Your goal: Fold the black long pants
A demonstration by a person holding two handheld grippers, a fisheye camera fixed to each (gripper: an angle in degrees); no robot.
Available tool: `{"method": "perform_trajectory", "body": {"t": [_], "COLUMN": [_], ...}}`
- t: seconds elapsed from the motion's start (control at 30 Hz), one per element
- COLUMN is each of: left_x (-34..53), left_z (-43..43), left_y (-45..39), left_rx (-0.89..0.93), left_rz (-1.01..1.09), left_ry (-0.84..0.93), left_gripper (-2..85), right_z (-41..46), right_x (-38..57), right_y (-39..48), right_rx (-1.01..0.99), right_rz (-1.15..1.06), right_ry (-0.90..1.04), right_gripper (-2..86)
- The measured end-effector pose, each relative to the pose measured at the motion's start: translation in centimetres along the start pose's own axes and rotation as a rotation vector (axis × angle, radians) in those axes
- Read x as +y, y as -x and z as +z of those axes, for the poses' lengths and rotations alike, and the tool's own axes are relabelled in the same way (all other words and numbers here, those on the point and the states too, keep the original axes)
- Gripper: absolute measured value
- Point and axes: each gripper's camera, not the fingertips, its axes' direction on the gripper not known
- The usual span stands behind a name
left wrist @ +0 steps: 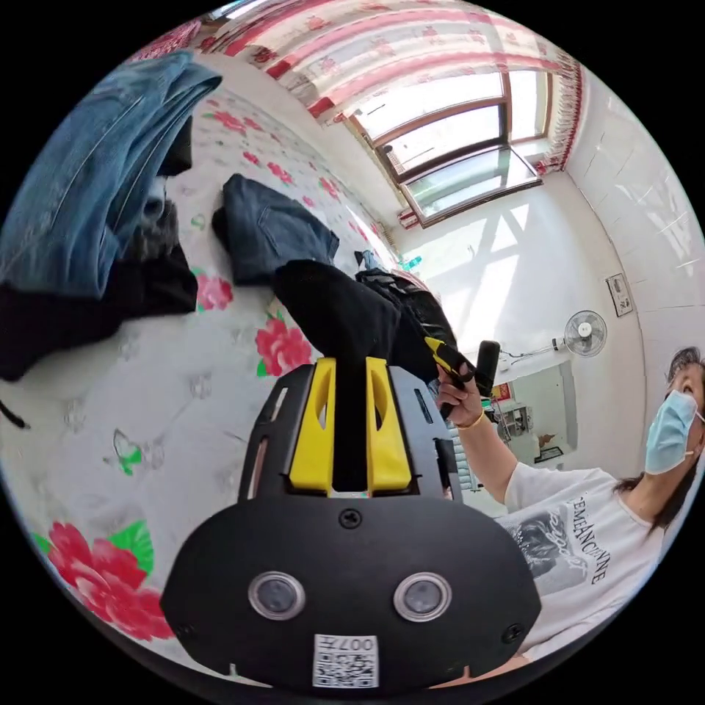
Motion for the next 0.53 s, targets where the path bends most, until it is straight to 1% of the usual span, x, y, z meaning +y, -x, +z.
{"method": "perform_trajectory", "body": {"t": [0.07,0.1,0.17,0.2,0.23,0.27,0.3,0.33,0.37,0.43,0.5,0.53], "left_x": [-6.8,-8.1,-11.2,-11.4,-10.9,-9.5,-8.5,-5.9,-2.9,1.5,5.0,6.9], "left_z": [-0.4,-0.4,0.3,0.7,1.9,3.7,4.7,6.9,8.8,10.5,11.1,11.3], "left_y": [-1.5,-1.8,-2.1,-2.0,-1.6,-0.8,-0.4,0.6,1.5,2.2,2.1,1.7], "left_rx": [-0.066,-0.101,-0.290,-0.334,-0.397,-0.426,-0.436,-0.476,-0.529,-0.557,-0.574,-0.603], "left_rz": [0.067,0.083,0.108,0.103,0.098,0.102,0.104,0.103,0.093,0.092,0.103,0.112], "left_ry": [-0.071,-0.091,-0.120,-0.116,-0.097,-0.054,-0.022,0.049,0.107,0.179,0.233,0.266], "left_gripper": [7.4,7.6,8.4,8.5,8.4,8.2,7.9,7.2,6.1,5.9,5.9,5.8], "right_z": [-1.1,-1.3,-1.3,-0.9,0.3,1.7,2.4,3.7,4.4,3.8,1.1,-1.8], "right_x": [-5.8,-6.9,-9.6,-9.9,-9.7,-8.6,-7.7,-5.4,-2.7,1.1,3.9,5.0], "right_y": [0.5,0.4,-0.2,-0.5,-1.4,-3.1,-4.1,-6.3,-8.3,-10.7,-12.1,-12.5], "right_rx": [0.089,0.113,0.244,0.295,0.400,0.457,0.461,0.451,0.472,0.532,0.637,0.747], "right_rz": [-0.025,-0.020,-0.029,-0.040,-0.045,-0.013,0.009,0.051,0.090,0.139,0.163,0.169], "right_ry": [-0.111,-0.141,-0.205,-0.196,-0.150,-0.085,-0.049,0.035,0.104,0.175,0.174,0.131], "right_gripper": [2.4,2.7,3.3,3.5,3.9,4.2,4.3,4.7,5.0,5.6,6.2,6.5]}}
